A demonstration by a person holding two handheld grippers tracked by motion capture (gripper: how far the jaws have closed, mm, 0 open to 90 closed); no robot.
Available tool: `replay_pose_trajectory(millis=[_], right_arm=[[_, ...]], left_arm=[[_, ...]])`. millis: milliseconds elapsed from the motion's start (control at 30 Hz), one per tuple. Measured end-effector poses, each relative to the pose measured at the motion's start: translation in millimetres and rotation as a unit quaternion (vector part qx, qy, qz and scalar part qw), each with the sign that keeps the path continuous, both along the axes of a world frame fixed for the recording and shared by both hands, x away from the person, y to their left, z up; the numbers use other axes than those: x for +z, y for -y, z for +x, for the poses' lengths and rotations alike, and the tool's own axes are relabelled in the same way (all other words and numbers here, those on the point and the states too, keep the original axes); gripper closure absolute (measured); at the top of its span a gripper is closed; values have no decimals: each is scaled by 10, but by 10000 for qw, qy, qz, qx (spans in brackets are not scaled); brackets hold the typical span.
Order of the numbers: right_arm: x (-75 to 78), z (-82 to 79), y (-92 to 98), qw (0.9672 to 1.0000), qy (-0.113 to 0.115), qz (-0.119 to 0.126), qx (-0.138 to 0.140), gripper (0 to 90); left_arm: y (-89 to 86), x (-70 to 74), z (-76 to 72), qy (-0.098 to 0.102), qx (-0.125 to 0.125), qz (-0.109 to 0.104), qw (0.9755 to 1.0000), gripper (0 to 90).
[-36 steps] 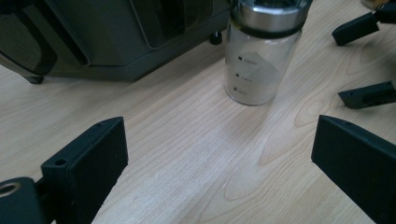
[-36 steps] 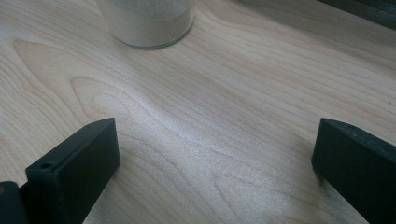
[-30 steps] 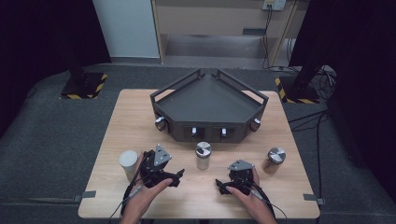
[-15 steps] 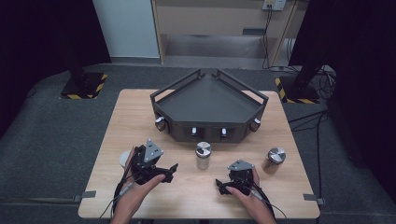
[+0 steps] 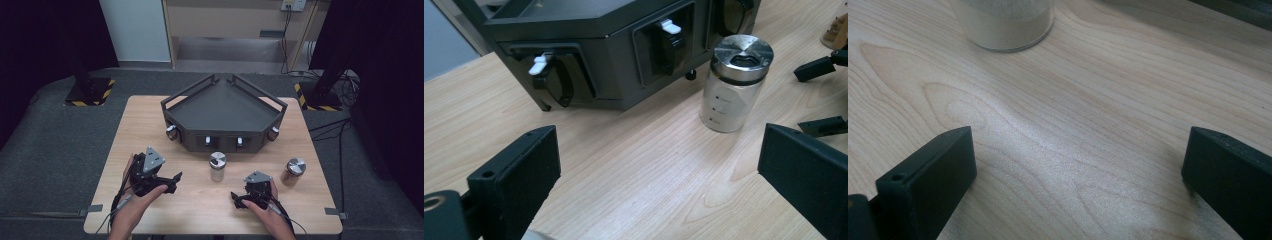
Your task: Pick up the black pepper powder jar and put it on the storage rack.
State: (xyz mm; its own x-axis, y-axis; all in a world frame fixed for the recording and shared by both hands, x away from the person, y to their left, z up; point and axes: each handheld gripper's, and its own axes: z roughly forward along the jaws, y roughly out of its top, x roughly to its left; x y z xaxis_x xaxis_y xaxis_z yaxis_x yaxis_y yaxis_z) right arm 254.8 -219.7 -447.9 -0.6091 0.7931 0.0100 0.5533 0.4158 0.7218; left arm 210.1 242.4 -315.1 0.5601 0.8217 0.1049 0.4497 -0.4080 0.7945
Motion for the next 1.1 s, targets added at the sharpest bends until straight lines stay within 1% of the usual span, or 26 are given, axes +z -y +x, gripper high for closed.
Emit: replay_pose_trajectory(millis=[133,333,467,667,733,867,933,1100], right_arm=[[0,-2,-2,10000,0,-1,-6,10],[-1,-3,-3,10000,2,1,-11,10],[-1,-5,-4,10000,3,1,-16,10],[-1,-6,-5,10000,2,2,-21,10],[-1,-7,-5,10000,3,1,-21,10],[-1,-7,-5,10000,2,1,-23,10],[-1,-7,-5,10000,2,1,-23,10],[-1,-7,-5,10000,2,1,-24,10]], left_arm=[[-93,-9,-3,47,105,-49,9999,21],[-218,-35,-9,68,172,-67,9998,21],[-291,-56,-29,123,213,-129,9996,20],[-402,-71,-39,140,285,-177,9993,20],[-437,-87,-54,170,316,-225,9991,20],[-485,-118,-67,194,368,-248,9988,20],[-501,-134,-63,180,364,-224,9989,21],[-549,-210,-64,180,375,-224,9989,21]])
